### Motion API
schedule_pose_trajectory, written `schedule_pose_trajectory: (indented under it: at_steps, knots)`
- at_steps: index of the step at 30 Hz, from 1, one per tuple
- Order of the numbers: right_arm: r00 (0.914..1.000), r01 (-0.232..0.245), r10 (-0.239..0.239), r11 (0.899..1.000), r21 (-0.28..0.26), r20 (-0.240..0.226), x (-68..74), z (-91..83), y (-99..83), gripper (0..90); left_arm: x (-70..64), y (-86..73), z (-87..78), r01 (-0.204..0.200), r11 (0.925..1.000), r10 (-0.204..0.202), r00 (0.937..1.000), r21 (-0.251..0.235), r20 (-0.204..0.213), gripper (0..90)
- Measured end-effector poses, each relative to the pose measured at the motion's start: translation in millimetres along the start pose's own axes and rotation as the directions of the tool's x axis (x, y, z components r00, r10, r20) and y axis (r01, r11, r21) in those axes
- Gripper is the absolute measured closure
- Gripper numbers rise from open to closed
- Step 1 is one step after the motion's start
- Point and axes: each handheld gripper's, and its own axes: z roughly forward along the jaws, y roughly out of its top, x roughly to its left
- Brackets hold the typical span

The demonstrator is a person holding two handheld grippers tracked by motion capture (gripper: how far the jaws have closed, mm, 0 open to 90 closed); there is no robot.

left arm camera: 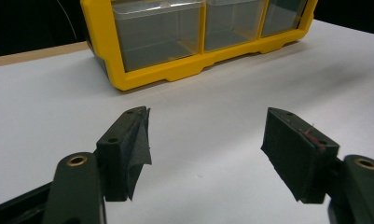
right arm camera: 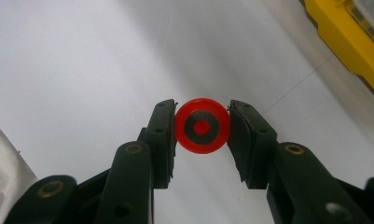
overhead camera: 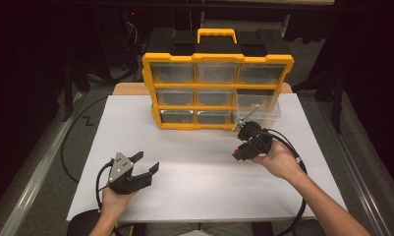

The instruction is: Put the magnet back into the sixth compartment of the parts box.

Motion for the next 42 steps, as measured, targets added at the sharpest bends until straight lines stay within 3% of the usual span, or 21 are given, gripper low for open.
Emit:
schedule_pose_trajectory:
  at_steps: [29,42]
  knots:
    - [0.9995,-0.033,0.033,0.999,-0.036,-0.001,-13.8,-21.7,-4.9,64.7,-0.6,-0.6,-1.4,-0.001,1.0000,0.001,1.0000,-0.001,-0.006,31.8]
    - [0.9985,-0.054,0.055,0.996,-0.076,0.005,-21.5,-41.3,-4.7,64.8,-1.4,-0.7,-0.9,-0.005,1.0000,0.005,1.0000,0.003,-0.006,31.8]
